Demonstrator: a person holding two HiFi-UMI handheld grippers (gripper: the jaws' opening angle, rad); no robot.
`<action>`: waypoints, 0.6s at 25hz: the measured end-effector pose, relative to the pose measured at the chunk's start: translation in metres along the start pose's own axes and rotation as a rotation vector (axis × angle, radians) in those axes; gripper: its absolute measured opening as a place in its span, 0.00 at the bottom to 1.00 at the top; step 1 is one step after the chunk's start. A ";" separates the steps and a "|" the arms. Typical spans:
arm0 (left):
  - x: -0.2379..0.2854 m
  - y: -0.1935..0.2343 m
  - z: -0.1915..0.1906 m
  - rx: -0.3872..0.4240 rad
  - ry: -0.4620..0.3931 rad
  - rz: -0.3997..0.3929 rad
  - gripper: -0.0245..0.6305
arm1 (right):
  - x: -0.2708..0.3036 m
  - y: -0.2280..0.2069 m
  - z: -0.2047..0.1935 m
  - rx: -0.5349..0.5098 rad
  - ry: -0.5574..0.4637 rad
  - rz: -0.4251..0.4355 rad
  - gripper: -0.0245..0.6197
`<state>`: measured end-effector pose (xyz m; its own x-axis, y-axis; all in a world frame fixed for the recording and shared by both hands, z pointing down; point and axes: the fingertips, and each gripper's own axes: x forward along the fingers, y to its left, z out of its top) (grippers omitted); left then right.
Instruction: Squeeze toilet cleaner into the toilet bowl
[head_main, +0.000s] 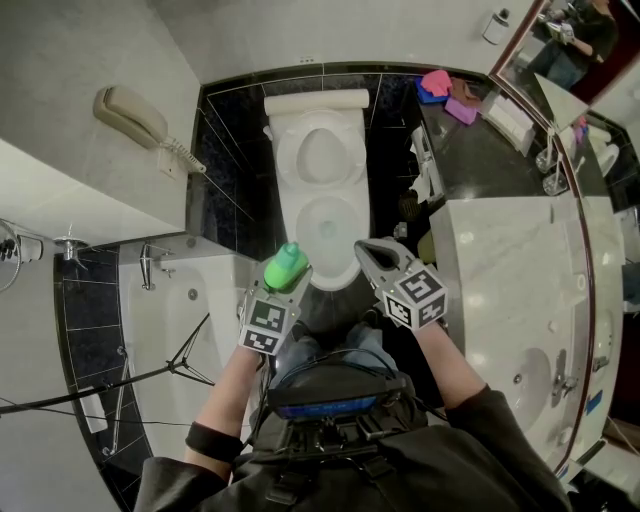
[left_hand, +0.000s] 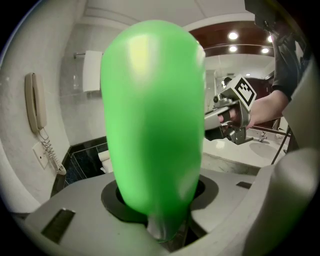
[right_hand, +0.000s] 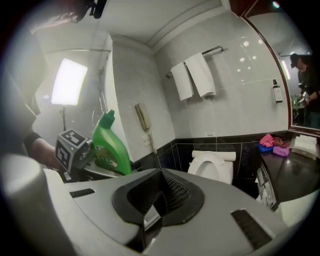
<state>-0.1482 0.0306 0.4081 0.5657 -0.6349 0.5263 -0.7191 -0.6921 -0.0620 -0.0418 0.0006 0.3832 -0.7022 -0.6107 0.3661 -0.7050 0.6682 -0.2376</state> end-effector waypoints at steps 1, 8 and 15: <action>-0.001 0.001 -0.002 -0.008 0.001 0.004 0.34 | 0.000 -0.005 -0.008 -0.019 0.014 -0.025 0.04; -0.009 0.010 -0.023 -0.086 0.019 0.056 0.34 | -0.012 -0.045 -0.053 -0.083 0.088 -0.175 0.04; -0.017 0.019 -0.038 -0.111 0.025 0.099 0.34 | -0.027 -0.070 -0.069 0.018 0.096 -0.233 0.04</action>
<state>-0.1867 0.0415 0.4301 0.4802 -0.6884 0.5436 -0.8121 -0.5832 -0.0211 0.0336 -0.0007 0.4523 -0.5084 -0.7035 0.4966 -0.8490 0.5061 -0.1522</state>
